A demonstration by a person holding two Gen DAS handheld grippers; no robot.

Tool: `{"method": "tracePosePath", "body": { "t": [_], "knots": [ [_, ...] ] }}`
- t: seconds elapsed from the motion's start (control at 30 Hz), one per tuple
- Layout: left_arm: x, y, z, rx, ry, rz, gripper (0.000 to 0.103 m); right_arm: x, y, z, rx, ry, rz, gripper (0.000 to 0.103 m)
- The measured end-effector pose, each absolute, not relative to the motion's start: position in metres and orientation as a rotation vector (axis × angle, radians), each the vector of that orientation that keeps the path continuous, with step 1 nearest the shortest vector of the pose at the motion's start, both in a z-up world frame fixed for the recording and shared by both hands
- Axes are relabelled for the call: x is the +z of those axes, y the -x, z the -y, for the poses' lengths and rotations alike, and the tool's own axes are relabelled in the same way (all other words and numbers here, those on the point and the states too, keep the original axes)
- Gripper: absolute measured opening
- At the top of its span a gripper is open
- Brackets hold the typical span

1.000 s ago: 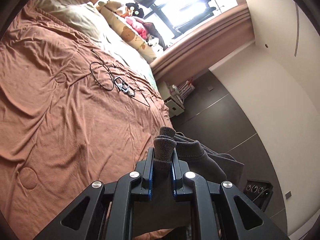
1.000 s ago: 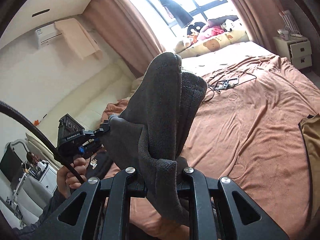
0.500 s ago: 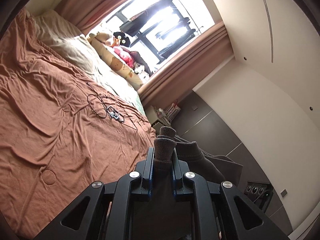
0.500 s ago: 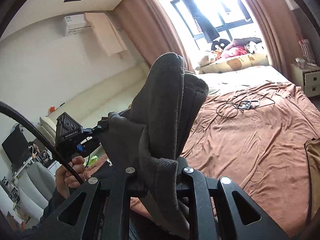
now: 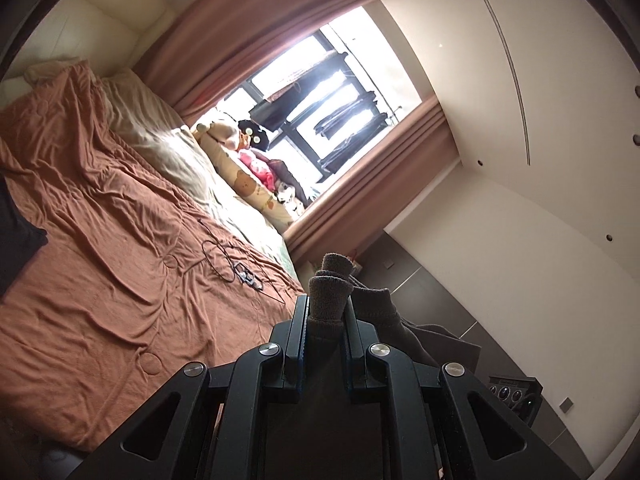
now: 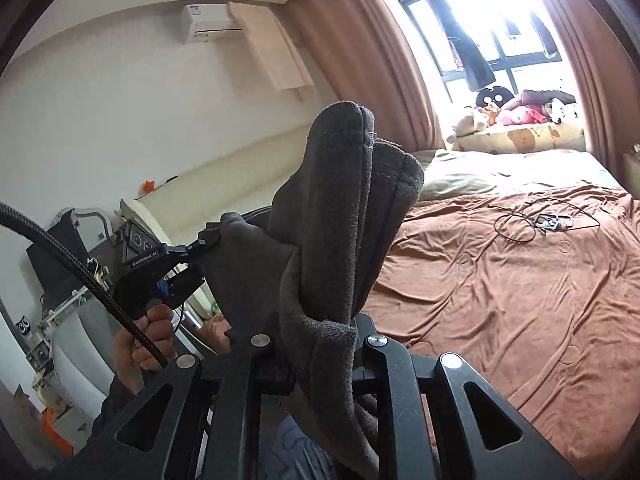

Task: Fold small clothes
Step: 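Lift the folded grey shirt with both grippers and carry it toward the black shirt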

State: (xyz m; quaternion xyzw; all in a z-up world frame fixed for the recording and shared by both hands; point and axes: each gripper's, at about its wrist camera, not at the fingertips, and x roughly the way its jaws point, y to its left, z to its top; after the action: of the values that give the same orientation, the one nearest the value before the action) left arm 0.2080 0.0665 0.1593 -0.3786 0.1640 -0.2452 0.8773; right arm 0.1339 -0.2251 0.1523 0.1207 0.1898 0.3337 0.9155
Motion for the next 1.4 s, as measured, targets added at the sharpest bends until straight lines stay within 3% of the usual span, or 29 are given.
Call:
{"method": "tracePosePath", "body": {
  "t": [0.73,1.4],
  "knots": [
    [0.151,-0.117,-0.237,-0.332,0.866,-0.206,0.014,0.143,-0.207,0.113,0.827,-0.199,-0.424,0.012],
    [0.128,-0.162,-0.420,-0.094,0.767,-0.193,0.014,0.101,-0.357,-0.057,1.028,-0.140,-0.472,0.012]
  ]
}}
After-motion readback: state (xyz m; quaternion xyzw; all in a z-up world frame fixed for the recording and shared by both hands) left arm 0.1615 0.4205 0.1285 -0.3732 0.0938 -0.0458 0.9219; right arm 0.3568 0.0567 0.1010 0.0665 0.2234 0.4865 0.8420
